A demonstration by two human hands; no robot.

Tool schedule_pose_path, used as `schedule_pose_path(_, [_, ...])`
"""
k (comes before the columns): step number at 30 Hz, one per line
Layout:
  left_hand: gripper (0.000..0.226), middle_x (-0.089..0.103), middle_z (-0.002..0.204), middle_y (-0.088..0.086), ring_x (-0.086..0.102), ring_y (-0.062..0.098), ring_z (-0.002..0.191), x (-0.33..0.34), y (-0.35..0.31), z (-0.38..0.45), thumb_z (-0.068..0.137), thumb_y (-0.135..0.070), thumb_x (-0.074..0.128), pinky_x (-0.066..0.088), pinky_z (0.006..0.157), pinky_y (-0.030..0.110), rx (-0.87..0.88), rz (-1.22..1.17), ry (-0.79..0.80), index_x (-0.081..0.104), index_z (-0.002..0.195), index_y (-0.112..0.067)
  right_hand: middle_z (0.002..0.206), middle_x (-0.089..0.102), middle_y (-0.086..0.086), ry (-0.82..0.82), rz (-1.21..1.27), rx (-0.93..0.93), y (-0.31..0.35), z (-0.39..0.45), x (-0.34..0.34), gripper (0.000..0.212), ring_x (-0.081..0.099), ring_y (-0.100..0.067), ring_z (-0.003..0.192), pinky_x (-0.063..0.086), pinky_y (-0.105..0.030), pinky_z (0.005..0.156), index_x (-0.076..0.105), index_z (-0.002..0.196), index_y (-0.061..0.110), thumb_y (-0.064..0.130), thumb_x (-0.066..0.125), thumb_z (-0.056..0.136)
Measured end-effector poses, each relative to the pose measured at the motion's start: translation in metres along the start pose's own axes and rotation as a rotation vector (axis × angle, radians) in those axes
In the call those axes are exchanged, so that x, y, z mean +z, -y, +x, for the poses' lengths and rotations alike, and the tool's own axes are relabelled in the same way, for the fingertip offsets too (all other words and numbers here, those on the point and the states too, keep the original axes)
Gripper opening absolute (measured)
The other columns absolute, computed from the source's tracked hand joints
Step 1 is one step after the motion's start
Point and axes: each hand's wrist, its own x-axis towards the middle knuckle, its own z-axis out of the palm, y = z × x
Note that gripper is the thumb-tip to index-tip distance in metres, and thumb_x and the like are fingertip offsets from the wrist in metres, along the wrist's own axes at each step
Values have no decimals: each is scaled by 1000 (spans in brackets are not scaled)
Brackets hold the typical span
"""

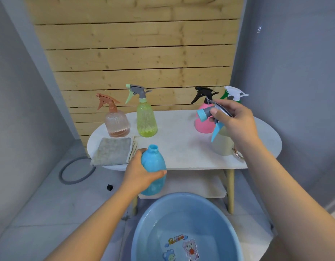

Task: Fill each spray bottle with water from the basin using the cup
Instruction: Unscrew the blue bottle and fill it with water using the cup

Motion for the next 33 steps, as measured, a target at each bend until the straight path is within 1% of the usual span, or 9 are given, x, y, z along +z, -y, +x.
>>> schedule_pose_path(3, [70, 54, 108, -7, 55, 16, 97, 2, -2, 0, 62, -24, 86, 44, 78, 30, 14, 18, 9, 38, 112, -34, 80, 67, -5, 48, -45, -9, -2, -1, 7, 25, 60, -12, 62, 51, -24, 64, 65, 112, 12, 6, 62, 88])
schedule_pose_path(8, [71, 53, 110, -7, 54, 16, 98, 3, -3, -1, 63, -25, 85, 43, 78, 29, 32, 40, 22, 38, 115, -33, 91, 66, -7, 88, -104, -78, -4, -1, 14, 28, 59, -1, 59, 48, -12, 62, 63, 115, 5, 3, 64, 87])
schedule_pose_path(12, [73, 53, 108, -6, 53, 16, 96, 7, -3, -1, 61, -24, 86, 42, 77, 27, 41, 45, 19, 41, 119, -29, 86, 66, 7, 229, -192, -142, 0, -3, 23, 26, 61, -1, 63, 52, -18, 70, 66, 109, 14, 6, 68, 84])
schedule_pose_path(14, [72, 54, 107, -7, 54, 16, 96, 9, -4, -1, 60, -24, 86, 44, 78, 29, 43, 28, 18, 41, 116, -31, 89, 67, 14, 315, -293, -181, 1, -8, 35, 26, 62, 5, 72, 51, -17, 77, 68, 107, 21, 11, 70, 83])
schedule_pose_path(17, [71, 56, 106, -9, 56, 16, 96, 15, -6, -2, 60, -27, 86, 48, 83, 35, 42, 16, 29, 40, 115, -33, 104, 70, 12, 404, -410, -220, 1, -15, 52, 27, 61, 3, 94, 46, -12, 85, 70, 109, 23, 15, 70, 83])
schedule_pose_path(21, [66, 58, 100, -13, 59, 13, 95, 20, -10, -4, 63, -24, 85, 49, 82, 33, 16, -78, 32, 42, 113, -30, 105, 70, 12, 498, -501, -232, -1, -20, 64, 28, 60, 1, 93, 43, -8, 80, 71, 109, 25, 16, 70, 82])
schedule_pose_path(26, [65, 57, 98, -16, 57, 7, 91, 22, -13, -4, 64, -25, 85, 47, 78, 30, 10, -103, 30, 42, 113, -31, 104, 71, 8, 455, -497, -213, -3, -21, 70, 34, 63, -6, 95, 47, -18, 85, 67, 114, 25, 18, 72, 80])
schedule_pose_path(30, [65, 57, 98, -16, 57, 2, 91, 22, -14, -4, 64, -26, 85, 47, 76, 28, -2, -125, 33, 42, 112, -32, 95, 72, 5, 478, -422, -87, -2, -19, 65, 35, 66, -7, 89, 52, -27, 85, 62, 110, 26, 26, 75, 78])
schedule_pose_path(33, [65, 58, 99, -16, 58, 4, 92, 19, -14, -3, 62, -26, 86, 50, 80, 31, 1, -134, 32, 44, 112, -32, 89, 73, -7, 559, -199, 85, 3, -16, 54, 27, 68, -14, 86, 53, -35, 85, 70, 99, 23, 44, 53, 92])
